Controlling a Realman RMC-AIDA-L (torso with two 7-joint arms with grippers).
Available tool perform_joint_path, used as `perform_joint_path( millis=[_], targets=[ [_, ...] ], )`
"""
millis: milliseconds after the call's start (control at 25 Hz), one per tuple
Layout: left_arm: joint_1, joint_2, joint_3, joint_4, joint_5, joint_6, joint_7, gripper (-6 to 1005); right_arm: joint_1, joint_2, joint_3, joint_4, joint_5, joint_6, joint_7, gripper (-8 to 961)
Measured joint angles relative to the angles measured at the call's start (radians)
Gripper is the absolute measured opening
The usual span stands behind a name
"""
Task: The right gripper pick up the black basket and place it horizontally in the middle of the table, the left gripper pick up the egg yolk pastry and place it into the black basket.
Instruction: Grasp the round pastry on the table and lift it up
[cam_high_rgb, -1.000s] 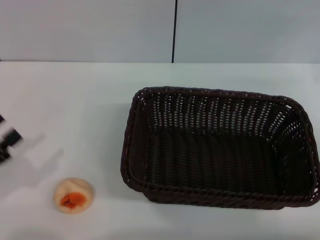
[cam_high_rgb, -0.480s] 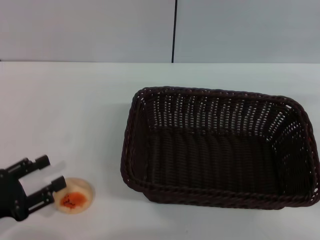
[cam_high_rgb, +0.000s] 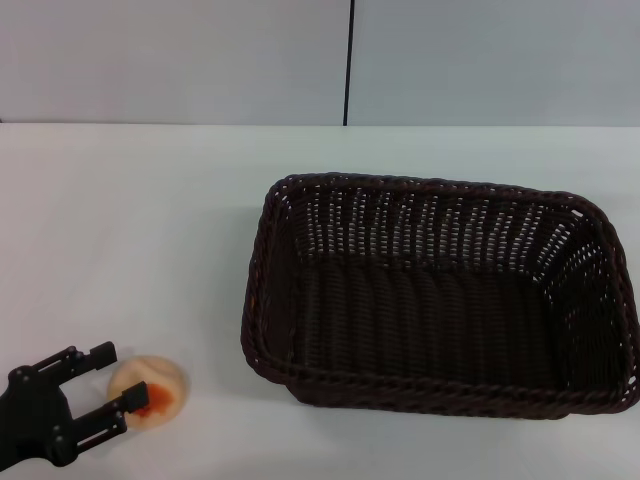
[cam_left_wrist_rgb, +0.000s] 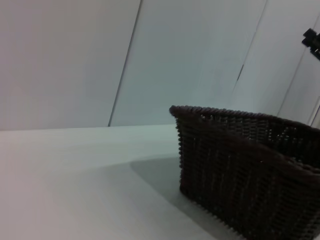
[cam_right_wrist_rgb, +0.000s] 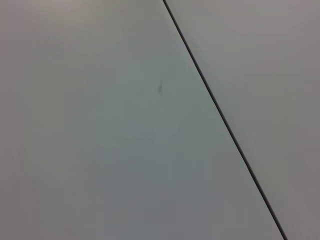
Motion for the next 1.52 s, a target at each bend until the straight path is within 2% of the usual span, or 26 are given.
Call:
perform_joint_path(
  millis=[320,640,880,1160,1360,1480,1520],
  targets=[
    [-0.005,0.000,0.022,-0.034,0.002,-0.052,0.024,707,0.009,0.000,0.000,0.014,-0.001,0.008,0.000,393],
    [-0.010,0.002,0.027,-0.054,-0.002,-0.054,0.070,582,0.011,0.000,0.000,0.014,0.000,0.010,-0.003,393],
    [-0.015,0.002,0.035,-0.058,0.002,-0.056,0.078,362,0.005,0.000,0.000,0.014,0.002,0.010,-0.005,393],
    [-0.013,0.002,0.037,-0.058,0.002,-0.054,0.070,258,0.003,0.000,0.000,0.014,0.003,0.010,-0.005,393],
    [-0.002,0.006,-0.003,-0.072,-0.012,-0.013,0.069,172,0.000,0.000,0.000,0.014,0.003,0.007,-0.002,393],
    [0.007,0.019,-0.163,-0.079,-0.020,0.117,0.066,132,-0.001,0.001,0.000,0.014,0.003,0.003,-0.002,393],
    [0.007,0.019,-0.163,-0.079,-0.020,0.117,0.066,122,-0.002,0.001,0.000,0.014,0.003,0.002,-0.002,393]
  ],
)
